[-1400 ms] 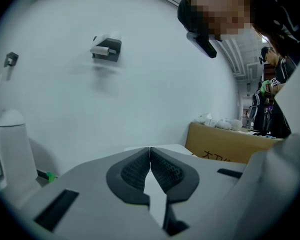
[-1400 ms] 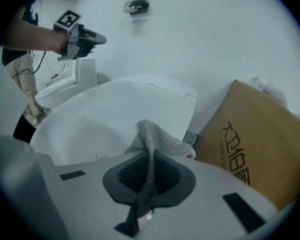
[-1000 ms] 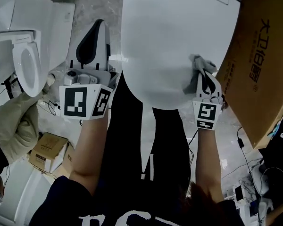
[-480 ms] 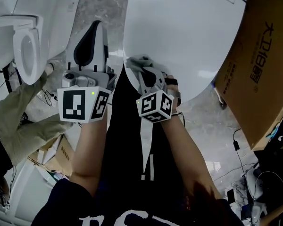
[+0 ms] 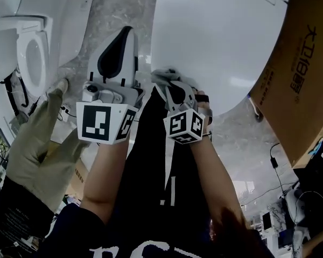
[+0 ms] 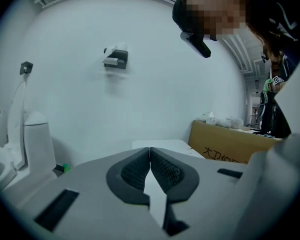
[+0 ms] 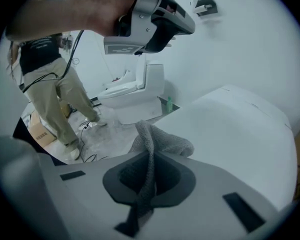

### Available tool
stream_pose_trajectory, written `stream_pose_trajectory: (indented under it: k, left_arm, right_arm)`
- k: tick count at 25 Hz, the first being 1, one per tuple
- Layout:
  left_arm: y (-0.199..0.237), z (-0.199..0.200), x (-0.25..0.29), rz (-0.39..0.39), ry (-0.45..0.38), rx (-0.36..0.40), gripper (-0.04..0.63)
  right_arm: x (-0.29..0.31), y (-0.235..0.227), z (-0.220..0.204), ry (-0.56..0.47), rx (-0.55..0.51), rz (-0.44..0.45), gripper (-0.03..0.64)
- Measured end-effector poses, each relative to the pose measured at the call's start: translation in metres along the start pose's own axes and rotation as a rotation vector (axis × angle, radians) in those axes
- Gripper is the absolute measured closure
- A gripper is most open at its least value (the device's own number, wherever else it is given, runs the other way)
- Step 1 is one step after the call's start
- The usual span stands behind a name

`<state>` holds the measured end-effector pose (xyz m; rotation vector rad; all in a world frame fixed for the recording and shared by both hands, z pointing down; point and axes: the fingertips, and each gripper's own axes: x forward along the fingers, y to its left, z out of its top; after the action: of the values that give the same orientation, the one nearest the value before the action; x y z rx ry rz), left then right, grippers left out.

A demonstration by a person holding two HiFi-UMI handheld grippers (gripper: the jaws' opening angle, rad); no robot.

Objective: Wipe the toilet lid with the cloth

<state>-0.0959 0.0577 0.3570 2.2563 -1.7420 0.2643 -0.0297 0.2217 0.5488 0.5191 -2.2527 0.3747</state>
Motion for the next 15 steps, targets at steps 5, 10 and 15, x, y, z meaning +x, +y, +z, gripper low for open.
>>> stream_pose_trajectory:
  k: [5, 10, 15]
  left_arm:
    - [0.0, 0.0, 0.002, -0.042, 0.006, 0.001, 0.574]
    - [0.003, -0.001, 0.004, -0.059, 0.007, 0.001, 0.574]
    - [0.005, -0.002, 0.002, -0.069, 0.012, 0.006, 0.574]
  right_arm:
    - [-0.035, -0.05, -0.033, 0.002, 0.091, -0.158, 0.592]
    - [-0.085, -0.116, -0.079, 0.031, 0.162, -0.352, 0.592]
    - [-0.129, -0.169, -0.122, 0.083, 0.239, -0.516, 0.592]
